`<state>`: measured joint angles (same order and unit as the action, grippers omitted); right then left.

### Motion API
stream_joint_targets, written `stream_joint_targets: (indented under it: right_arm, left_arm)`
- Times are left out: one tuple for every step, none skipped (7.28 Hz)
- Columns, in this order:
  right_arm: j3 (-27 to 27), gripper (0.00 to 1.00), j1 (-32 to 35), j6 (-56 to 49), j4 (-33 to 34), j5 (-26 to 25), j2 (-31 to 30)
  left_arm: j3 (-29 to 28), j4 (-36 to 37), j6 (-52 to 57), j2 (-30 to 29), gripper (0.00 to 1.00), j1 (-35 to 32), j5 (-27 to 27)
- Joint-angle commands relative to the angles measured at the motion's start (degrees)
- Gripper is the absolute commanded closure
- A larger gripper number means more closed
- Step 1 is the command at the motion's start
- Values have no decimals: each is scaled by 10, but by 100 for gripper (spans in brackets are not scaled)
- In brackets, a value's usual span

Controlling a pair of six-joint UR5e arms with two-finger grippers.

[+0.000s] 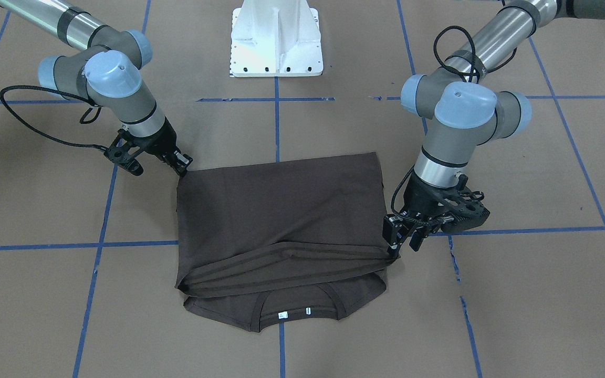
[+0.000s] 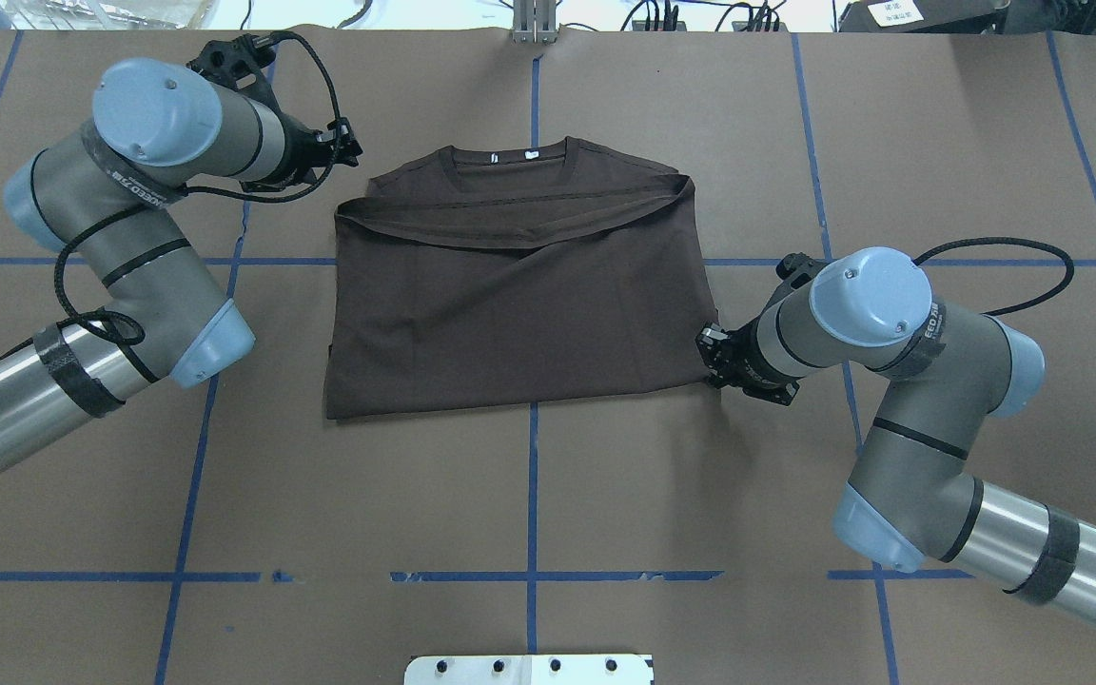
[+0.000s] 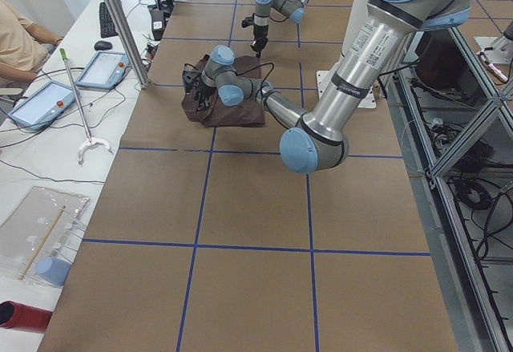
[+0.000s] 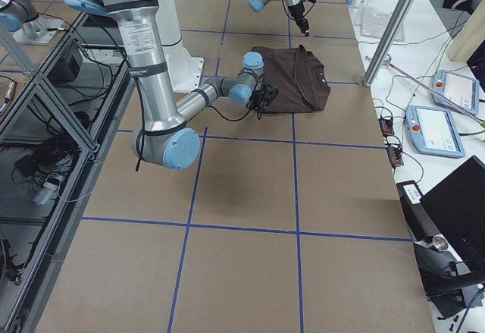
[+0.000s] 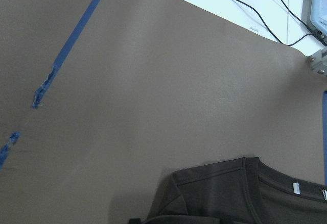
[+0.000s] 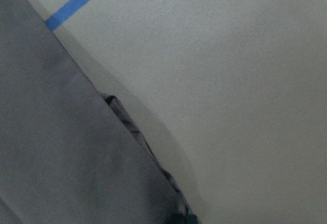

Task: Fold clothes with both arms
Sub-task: 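Grasp the folded edge with the right gripper and drag the shirt toward the robot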

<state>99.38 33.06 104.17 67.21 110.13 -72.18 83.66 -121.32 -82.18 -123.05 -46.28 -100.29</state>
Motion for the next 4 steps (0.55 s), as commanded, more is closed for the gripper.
stream_joint_targets:
  right_arm:
    - [40, 100, 3, 0, 1, 7, -23]
    - [83, 100, 3, 1, 1, 10, -57]
    - [146, 100, -22, 18, 1, 19, -112]
    - [204, 100, -69, 63, 1, 18, -147]
  left_arm:
    - [0, 3, 0, 0, 39, 1, 0]
    - [0, 3, 1, 0, 39, 1, 0]
    - [1, 3, 1, 4, 40, 1, -1]
    - [8, 3, 1, 4, 40, 1, -3]
